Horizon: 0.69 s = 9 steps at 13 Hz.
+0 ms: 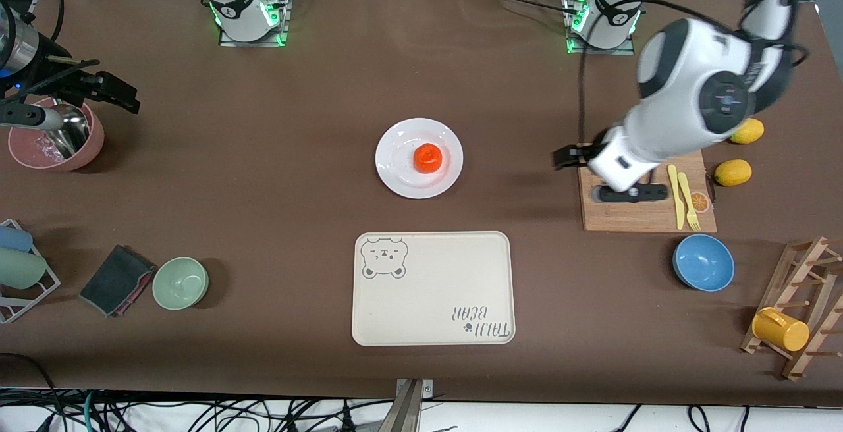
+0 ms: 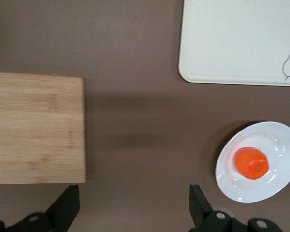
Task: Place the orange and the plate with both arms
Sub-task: 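Release the orange onto the plate and raise the left gripper away, then reach the right gripper toward the white plate rim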
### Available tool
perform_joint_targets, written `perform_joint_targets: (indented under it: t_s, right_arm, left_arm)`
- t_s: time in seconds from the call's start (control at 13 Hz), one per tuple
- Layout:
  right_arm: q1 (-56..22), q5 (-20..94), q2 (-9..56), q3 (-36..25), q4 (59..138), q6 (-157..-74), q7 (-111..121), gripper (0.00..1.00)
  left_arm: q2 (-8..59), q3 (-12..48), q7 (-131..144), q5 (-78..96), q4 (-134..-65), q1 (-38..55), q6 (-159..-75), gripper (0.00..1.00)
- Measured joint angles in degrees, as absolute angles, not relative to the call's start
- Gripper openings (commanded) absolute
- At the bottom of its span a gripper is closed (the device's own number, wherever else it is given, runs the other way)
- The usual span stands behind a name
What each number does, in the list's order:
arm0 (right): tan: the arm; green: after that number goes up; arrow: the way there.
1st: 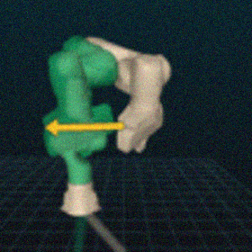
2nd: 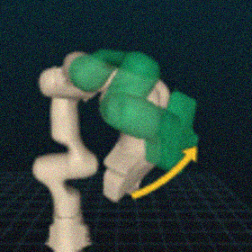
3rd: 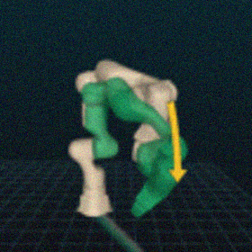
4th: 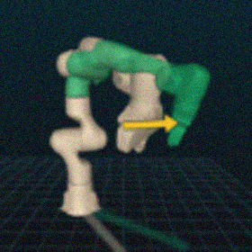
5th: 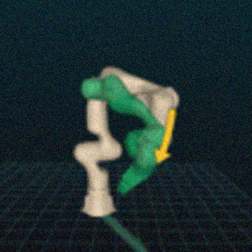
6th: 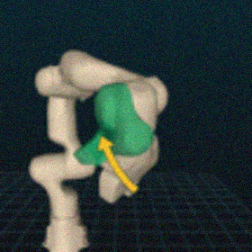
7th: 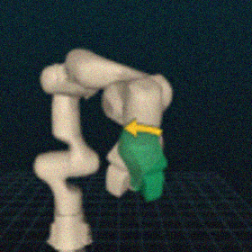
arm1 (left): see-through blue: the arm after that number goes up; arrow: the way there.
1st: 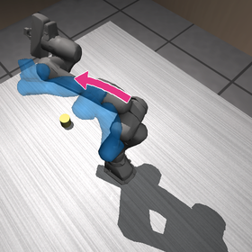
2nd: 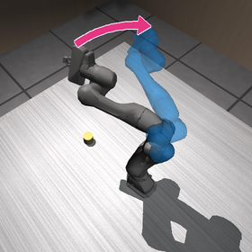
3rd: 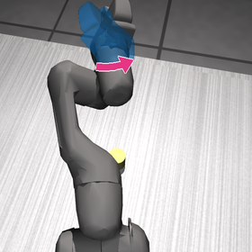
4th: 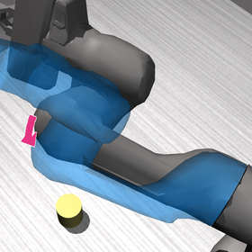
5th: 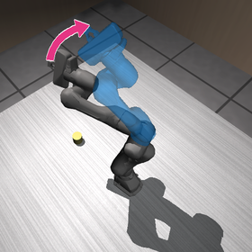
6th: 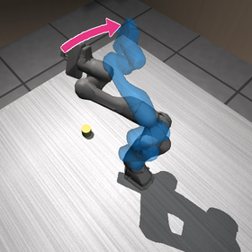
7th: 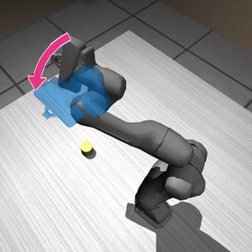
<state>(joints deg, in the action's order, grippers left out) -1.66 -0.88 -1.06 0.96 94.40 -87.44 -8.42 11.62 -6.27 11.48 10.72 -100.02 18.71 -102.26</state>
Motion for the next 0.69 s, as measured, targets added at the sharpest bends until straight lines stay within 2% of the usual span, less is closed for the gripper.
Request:
perform_joint_targets:
  t_s: [0.46, 0.69]
  right_arm:
    - [-1.66, -0.87, -0.07, 0.98, 94.48, -87.36, -8.33, 1.0]
    - [-1.76, -0.6, 3.98, 1.18, 95.05, -87.25, -8.29, 1.0]
  left_arm:
    - [0.44, -7.3, 6.29, 1.3, -101.89, 15.49, -93.3, 1.0]
    - [-3.36, -7.35, 6.25, 1.16, -102.0, 13.53, -89.39, 1.0]
